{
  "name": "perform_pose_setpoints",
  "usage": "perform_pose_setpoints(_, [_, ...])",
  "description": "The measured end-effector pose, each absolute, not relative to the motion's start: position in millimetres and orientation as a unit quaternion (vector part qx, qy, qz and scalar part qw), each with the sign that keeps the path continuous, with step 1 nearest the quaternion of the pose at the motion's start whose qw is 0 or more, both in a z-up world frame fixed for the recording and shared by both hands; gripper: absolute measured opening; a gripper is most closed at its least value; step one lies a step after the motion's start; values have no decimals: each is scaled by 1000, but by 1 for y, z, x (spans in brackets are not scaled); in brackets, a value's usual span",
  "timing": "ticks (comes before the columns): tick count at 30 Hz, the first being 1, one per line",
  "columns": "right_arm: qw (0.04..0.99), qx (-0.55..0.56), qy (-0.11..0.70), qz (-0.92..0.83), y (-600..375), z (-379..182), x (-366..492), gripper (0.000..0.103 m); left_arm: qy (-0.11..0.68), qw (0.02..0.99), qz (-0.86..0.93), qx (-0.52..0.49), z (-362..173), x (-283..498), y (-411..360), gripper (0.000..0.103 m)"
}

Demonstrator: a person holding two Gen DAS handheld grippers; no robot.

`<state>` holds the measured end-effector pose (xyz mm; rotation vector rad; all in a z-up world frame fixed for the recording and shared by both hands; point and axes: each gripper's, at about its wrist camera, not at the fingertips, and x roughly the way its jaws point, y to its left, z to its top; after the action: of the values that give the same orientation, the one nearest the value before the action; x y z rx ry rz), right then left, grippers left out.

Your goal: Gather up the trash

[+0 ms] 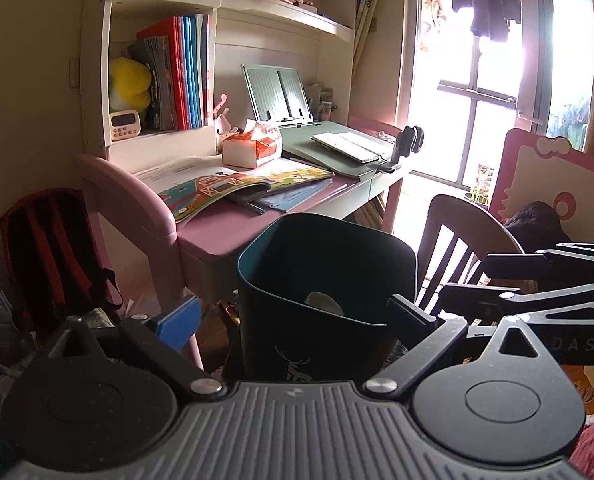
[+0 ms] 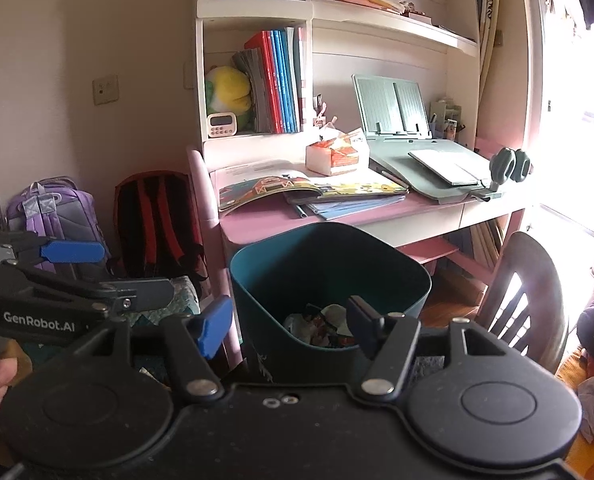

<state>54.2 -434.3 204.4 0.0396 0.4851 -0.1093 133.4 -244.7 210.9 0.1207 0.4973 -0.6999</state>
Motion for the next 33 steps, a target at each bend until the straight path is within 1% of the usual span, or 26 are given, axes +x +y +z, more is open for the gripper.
perform_pose_setpoints(7, [970, 24, 235, -54, -440, 207, 50, 64, 245, 905, -344, 53, 212, 132, -248, 100])
perform_pose_setpoints(25, [972, 30, 226, -58, -442, 210, 44, 65, 223, 916, -330, 47, 213, 129, -251, 100])
perform_pose_setpoints(28, [972, 30, 226, -58, -441, 210, 44, 65, 219, 918, -327, 45, 213, 127, -250, 102])
perform_pose_setpoints(33, [971, 29, 229, -57, -441, 209, 44, 65, 221, 917, -328, 44, 212, 127, -249, 103])
